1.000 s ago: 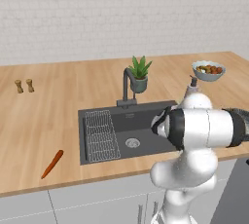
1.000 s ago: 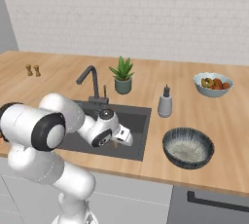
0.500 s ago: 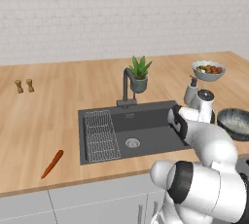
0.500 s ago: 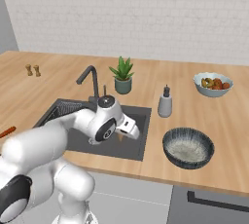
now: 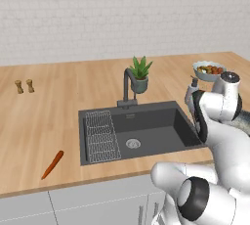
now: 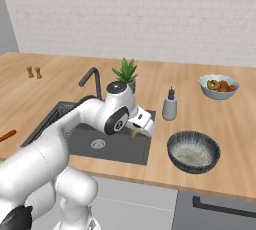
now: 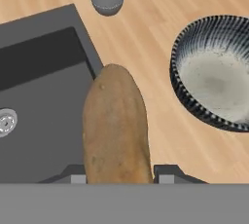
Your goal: Pick the sweet potato from the sink and place it in the bowl. Then pick the bowl and place it in the microwave. Then close the microwave door and press the start button.
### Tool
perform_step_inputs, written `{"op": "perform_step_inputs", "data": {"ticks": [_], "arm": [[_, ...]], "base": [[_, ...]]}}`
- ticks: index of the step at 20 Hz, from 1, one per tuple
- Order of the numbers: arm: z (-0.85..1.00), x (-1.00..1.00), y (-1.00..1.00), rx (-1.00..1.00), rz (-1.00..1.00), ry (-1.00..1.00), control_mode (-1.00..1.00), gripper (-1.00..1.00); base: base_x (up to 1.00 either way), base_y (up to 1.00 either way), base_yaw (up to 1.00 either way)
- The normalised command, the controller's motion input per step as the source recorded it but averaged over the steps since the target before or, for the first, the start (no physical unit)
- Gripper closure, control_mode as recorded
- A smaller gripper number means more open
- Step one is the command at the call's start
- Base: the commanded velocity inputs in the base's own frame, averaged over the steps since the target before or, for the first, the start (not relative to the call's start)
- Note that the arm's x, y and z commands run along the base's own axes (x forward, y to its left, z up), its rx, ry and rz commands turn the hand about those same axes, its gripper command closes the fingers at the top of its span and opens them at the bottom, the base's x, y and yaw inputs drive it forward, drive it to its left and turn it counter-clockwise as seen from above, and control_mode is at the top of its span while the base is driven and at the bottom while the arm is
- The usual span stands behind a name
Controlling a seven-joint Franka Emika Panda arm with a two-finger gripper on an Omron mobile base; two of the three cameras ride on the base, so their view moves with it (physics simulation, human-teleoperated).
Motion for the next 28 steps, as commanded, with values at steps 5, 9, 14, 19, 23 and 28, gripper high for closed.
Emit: {"op": "perform_step_inputs", "data": {"ticks": [5, 9, 14, 19, 23, 28], "arm": [[0.27, -0.35, -0.67, 0.02, -0.13, 0.0, -1.0, 1.0], [-0.01, -0.41, -0.74, 0.13, -0.17, -0.02, -1.0, 1.0], [0.0, -0.06, -0.69, 0.13, -0.17, 0.03, -1.0, 1.0], [-0.1, 0.35, -0.5, 0.12, -0.04, 0.18, -1.0, 1.0], [-0.3, 0.53, -0.37, 0.1, 0.0, 0.16, -1.0, 1.0], [-0.27, 0.55, -0.38, 0.13, 0.0, 0.08, -1.0, 1.0]], "base": [[0.0, 0.0, 0.0], [0.0, 0.0, 0.0], [0.0, 0.0, 0.0], [0.0, 0.0, 0.0], [0.0, 0.0, 0.0], [0.0, 0.0, 0.0]]}}
